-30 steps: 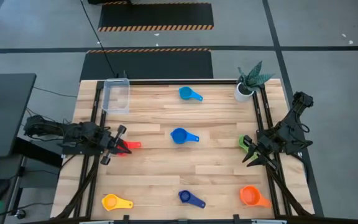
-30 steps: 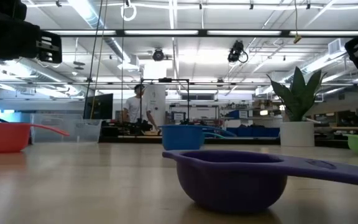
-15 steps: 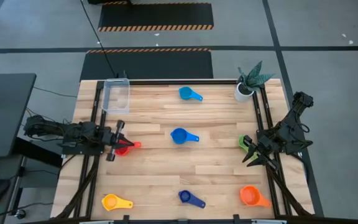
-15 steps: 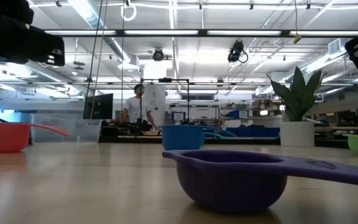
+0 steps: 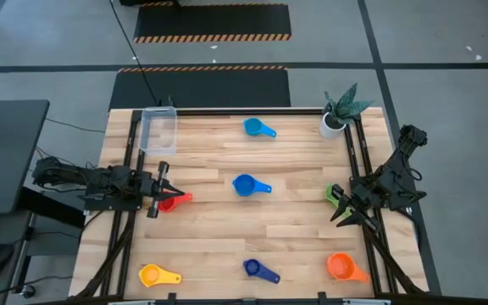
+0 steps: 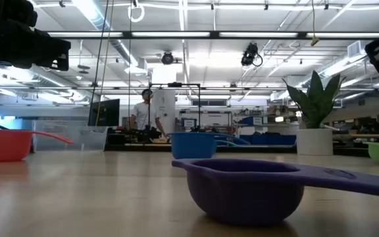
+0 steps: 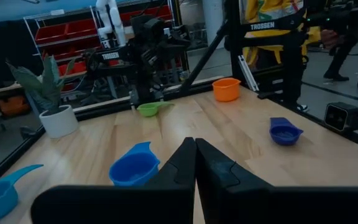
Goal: Nest measuring cups in basket
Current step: Move the orange measuring cup to the middle right
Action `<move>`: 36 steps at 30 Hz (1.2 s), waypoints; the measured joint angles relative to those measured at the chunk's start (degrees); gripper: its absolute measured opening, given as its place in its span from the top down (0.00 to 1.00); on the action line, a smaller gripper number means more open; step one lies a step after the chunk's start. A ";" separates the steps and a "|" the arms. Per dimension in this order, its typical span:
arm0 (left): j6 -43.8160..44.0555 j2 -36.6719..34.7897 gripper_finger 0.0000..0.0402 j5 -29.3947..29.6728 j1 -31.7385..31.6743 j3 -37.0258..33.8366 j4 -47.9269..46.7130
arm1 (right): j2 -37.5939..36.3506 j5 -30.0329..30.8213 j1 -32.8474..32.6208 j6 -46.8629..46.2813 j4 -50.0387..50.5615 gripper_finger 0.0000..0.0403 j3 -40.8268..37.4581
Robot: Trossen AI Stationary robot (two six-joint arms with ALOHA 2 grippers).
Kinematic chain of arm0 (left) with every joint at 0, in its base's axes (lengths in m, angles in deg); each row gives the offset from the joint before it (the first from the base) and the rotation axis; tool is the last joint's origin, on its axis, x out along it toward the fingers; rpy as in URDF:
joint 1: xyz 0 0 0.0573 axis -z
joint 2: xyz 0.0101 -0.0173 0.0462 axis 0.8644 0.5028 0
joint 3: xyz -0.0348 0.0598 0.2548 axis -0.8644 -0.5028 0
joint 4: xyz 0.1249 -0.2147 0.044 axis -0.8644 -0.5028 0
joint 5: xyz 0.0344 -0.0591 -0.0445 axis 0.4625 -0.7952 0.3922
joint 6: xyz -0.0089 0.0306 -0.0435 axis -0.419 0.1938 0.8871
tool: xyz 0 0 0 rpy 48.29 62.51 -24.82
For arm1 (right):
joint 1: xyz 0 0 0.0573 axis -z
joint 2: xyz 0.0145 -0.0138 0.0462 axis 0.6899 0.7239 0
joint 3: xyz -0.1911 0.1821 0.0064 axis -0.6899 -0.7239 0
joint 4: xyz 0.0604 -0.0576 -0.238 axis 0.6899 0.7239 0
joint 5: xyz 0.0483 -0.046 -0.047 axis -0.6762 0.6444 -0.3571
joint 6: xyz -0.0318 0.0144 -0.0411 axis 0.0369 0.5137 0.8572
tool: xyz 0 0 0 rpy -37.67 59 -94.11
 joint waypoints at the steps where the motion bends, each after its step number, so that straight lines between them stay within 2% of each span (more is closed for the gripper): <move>1: 0.04 0.00 0.97 0.29 0.00 0.02 0.00 | 0.00 0.35 -0.01 -0.04 -0.12 0.72 -0.02; 7: 0.03 0.00 0.97 4.96 0.00 0.00 0.00 | -0.01 2.43 -0.01 -1.66 -3.21 0.72 -0.02; 12: 0.03 0.00 0.97 5.77 0.00 0.02 0.00 | -0.01 2.93 0.01 -1.49 -7.32 0.72 -0.02; 21: 0.08 0.00 0.97 7.41 0.00 0.02 0.02 | 0.01 14.60 0.27 -2.62 -6.23 0.74 1.34; 25: 0.82 0.00 0.97 7.72 0.00 0.07 0.03 | 0.10 17.68 0.27 -0.46 -0.87 0.83 5.48; 31: 3.00 0.00 0.97 7.92 0.00 3.57 -0.03 | 4.10 22.99 0.27 -0.30 13.80 0.98 15.37; 36: 2.98 0.00 0.97 10.15 0.00 10.11 -6.08 | 12.02 30.01 0.41 -1.63 25.48 0.98 25.22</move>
